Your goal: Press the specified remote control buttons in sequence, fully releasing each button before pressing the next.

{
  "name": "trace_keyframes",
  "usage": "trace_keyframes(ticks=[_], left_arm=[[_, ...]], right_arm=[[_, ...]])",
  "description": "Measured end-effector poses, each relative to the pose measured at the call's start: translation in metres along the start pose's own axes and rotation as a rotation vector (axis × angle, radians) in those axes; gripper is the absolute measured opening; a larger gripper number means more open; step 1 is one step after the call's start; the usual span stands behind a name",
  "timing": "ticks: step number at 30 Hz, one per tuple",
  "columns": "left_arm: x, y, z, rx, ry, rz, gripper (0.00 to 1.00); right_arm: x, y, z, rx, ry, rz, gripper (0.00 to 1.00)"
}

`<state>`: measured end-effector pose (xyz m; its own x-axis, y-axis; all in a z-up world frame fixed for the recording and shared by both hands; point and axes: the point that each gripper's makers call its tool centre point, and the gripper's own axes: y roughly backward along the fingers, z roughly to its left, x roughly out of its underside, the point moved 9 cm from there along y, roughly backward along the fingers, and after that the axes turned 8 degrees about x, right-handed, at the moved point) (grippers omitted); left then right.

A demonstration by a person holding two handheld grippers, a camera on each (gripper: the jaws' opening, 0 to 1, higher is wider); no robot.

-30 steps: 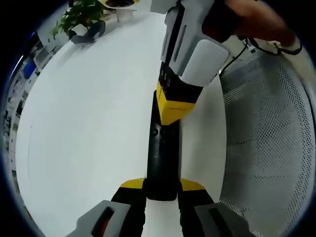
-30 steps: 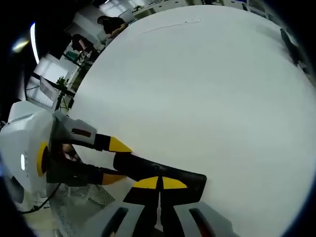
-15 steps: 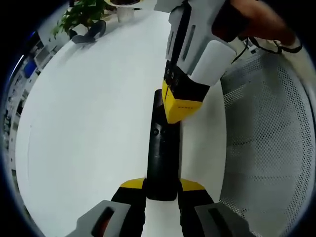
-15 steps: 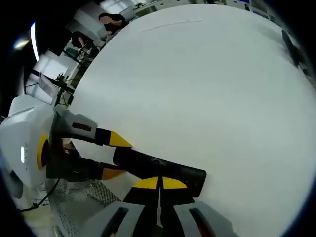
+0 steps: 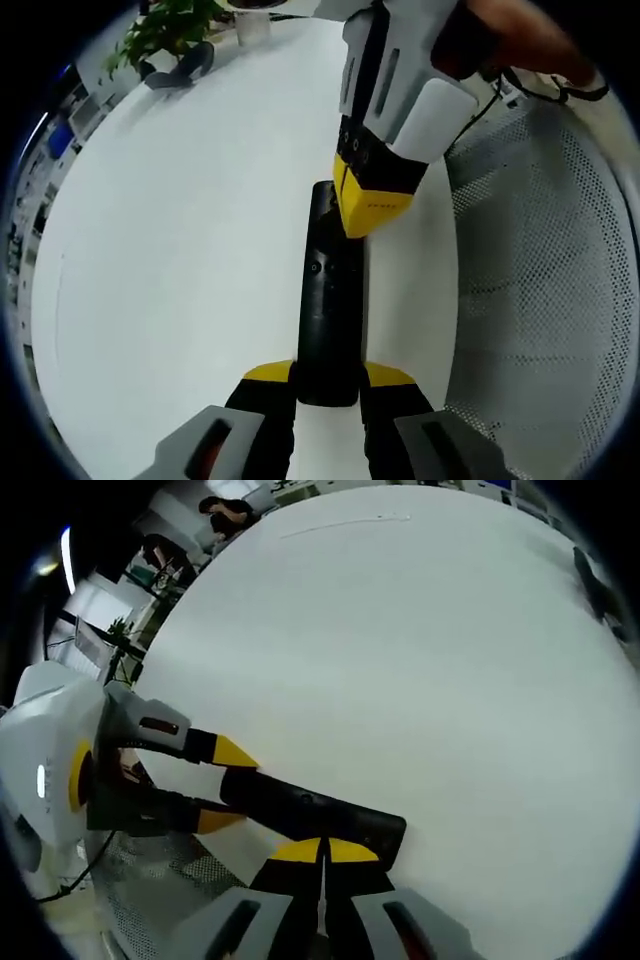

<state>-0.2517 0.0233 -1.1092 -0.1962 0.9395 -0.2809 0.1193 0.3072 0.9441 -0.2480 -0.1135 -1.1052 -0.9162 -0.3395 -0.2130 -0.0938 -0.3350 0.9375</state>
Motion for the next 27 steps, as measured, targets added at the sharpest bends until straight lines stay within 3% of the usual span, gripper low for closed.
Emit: trace_keyframes(ticks=[6,13,18,27], left_arm=[[0.0,-0.0001,0.0006,0.006,-0.003,0.001,0.22],[0.0004,-0.0001,0.002,0.018,-0.004,-0.002,0.23],[0.0006,0.0001,0.0023,0.02,-0.015,-0.001,0.23],[0.0005,0.0002,0.0023,0.021,-0.022,0.005,0.23]], right_arm=[[-0.0005,-0.0003,-0.0011,0.001,-0.009,0.005,0.0],[-0.005,-0.0036,0.0045,0.054,0.052,0.041,0.0],[-0.0043,-0.0038,-0.0004,0.019,-0.012,0.045,0.0],[-0.0026,-0.0031,0.0009,0.019,-0.038,0.048,0.0]])
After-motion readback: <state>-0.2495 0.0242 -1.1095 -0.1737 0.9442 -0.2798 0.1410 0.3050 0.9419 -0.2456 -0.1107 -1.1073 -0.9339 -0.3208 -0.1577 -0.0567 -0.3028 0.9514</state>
